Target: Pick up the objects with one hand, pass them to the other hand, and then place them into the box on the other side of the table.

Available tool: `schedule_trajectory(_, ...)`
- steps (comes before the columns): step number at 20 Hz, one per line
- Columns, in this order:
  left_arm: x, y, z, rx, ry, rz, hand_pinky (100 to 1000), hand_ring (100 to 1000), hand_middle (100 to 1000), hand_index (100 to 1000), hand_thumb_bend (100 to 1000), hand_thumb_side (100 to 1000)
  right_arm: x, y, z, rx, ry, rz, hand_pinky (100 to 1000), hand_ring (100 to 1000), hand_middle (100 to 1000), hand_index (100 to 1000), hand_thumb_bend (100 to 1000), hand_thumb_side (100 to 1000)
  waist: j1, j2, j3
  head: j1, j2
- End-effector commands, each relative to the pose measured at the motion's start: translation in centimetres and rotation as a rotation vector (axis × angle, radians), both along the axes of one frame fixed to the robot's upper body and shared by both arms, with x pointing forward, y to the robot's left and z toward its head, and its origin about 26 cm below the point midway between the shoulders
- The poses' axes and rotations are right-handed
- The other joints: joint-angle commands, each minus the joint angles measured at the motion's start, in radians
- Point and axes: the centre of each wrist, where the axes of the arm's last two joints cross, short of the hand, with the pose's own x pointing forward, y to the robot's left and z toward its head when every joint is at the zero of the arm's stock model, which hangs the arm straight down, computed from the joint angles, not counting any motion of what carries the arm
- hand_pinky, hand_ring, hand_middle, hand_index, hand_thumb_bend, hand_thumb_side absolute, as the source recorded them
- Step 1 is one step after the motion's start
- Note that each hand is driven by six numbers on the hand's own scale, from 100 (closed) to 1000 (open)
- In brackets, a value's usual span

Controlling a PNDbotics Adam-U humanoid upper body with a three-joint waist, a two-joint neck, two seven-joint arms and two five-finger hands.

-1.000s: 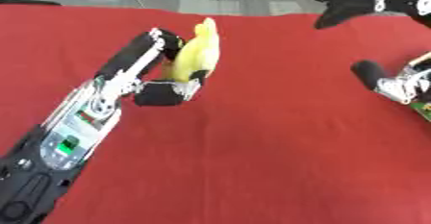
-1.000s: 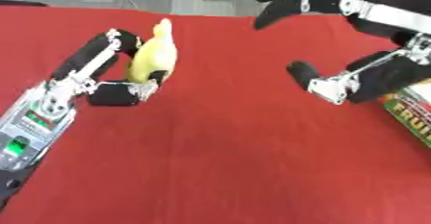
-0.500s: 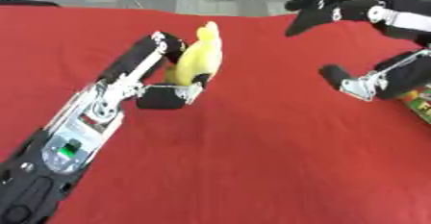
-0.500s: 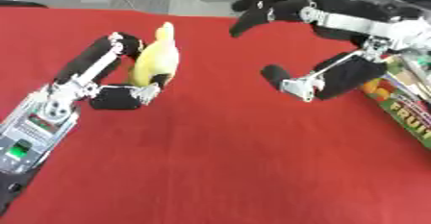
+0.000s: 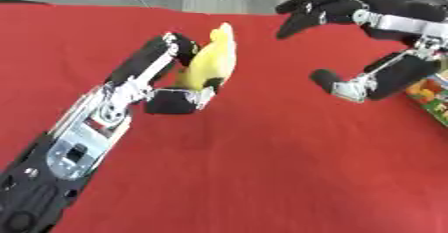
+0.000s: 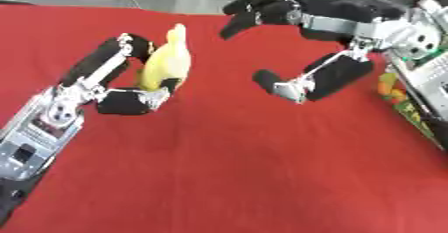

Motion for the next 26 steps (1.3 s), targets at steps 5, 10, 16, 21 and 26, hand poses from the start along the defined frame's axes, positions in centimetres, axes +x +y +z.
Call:
schedule_trajectory(5, -0.4, -0.5, 1.0, 0.006, -0.003, -0.051, 655, 512, 396, 545, 100, 389, 0.3, 1.1, 0.7, 0.002, -0.076, 0.025, 914, 980, 801, 888, 176, 307, 0.001, -0.024, 0.001, 0.001, 0.007)
schedule_trajectory(10, -0.5, -0.9, 1.1, 0.021, 0.018, -0.089, 654, 511, 395, 546, 100, 401, 0.7, 1.7, 0.5, 0.012, -0.109, 0.030, 910, 972, 801, 885, 215, 332, 0.002, -0.023, 0.001, 0.001, 0.011)
schedule_trajectory(16, -0.7, -1.1, 1.3, 0.018, 0.033, -0.130, 655, 510, 393, 548, 100, 416, 1.4, 2.3, 0.0, -0.014, -0.145, 0.048, 907, 970, 803, 884, 242, 374, 0.002, -0.022, 0.003, 0.000, 0.014)
schedule_trajectory(21, -1.0, -1.4, 1.5, 0.017, 0.046, -0.160, 654, 508, 391, 549, 100, 428, 1.7, 2.8, 0.1, -0.015, -0.150, 0.065, 906, 968, 803, 884, 231, 364, 0.002, -0.021, 0.005, -0.001, 0.018)
schedule_trajectory(26, -1.2, -1.5, 1.9, 0.006, 0.046, -0.185, 653, 507, 388, 549, 100, 435, 1.9, 2.9, -0.2, -0.021, -0.139, 0.062, 909, 973, 804, 886, 176, 354, 0.002, -0.020, 0.006, -0.001, 0.019)
